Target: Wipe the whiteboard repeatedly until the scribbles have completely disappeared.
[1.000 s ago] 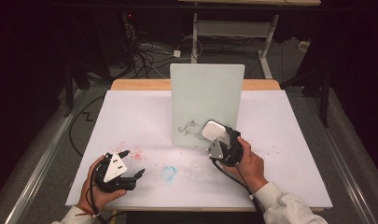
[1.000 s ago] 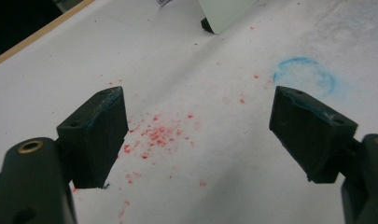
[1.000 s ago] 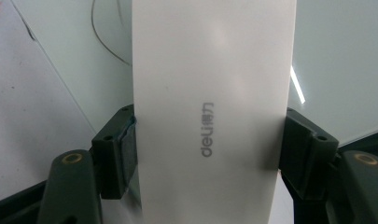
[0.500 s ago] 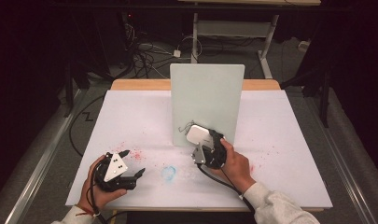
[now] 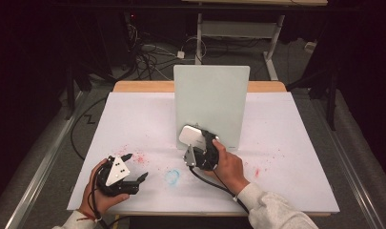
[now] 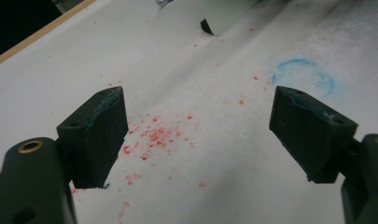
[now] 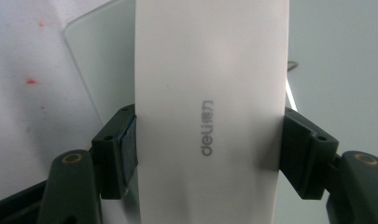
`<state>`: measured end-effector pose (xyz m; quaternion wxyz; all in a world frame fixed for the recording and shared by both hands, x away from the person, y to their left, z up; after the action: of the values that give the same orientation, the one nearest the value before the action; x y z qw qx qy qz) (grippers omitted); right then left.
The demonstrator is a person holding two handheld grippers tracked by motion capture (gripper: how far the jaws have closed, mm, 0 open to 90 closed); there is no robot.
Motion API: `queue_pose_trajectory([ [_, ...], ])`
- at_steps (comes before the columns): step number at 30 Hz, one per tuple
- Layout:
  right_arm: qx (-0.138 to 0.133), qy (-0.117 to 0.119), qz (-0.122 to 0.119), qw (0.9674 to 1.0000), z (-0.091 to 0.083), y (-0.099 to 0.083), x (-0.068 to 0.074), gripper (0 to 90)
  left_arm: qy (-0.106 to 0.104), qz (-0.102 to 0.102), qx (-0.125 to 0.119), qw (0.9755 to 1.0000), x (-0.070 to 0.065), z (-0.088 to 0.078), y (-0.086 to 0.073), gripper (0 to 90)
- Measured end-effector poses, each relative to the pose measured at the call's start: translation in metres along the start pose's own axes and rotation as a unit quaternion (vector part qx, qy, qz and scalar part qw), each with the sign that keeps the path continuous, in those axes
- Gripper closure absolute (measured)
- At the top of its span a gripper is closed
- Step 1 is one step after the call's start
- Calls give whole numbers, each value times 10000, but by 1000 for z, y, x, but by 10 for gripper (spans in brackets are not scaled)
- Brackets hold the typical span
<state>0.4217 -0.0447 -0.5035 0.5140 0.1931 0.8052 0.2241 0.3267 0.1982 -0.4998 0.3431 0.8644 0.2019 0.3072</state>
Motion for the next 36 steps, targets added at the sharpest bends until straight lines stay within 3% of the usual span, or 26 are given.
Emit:
queue_pose_trajectory([
  [7,13,-239,466,9986,-5,-3,-32,307,27,-32,-14,10000,1,-1,-1,186],
  [10,16,-255,645,9976,-6,-5,-39,307,23,-22,-5,10000,0,-1,0,186],
  [13,13,-296,596,9978,-5,-6,-34,307,11,-11,7,10000,0,0,0,186],
  [20,122,-172,81,9997,-2,-10,-8,307,7,-13,7,10000,0,0,-1,187],
  [23,247,-12,-105,9996,-3,-20,-2,307,23,-29,5,10000,0,-1,-1,186],
  [30,475,-68,-200,9986,-8,-48,-13,307,50,-47,16,10000,1,-2,-2,186],
  [36,568,-187,-158,9981,-10,-57,-21,307,53,-41,28,10000,2,-1,-1,186],
])
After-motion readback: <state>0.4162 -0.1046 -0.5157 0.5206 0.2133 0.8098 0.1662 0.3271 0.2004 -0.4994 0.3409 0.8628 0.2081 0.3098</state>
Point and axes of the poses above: each handheld gripper's, and its own axes: z roughly forward along the jaws, y roughly out of its top, x roughly to its left, the point moved 6 cm from there along z, roughly forward along the jaws, and after that the axes turned 12 degrees about z, right-handed, at the moved point
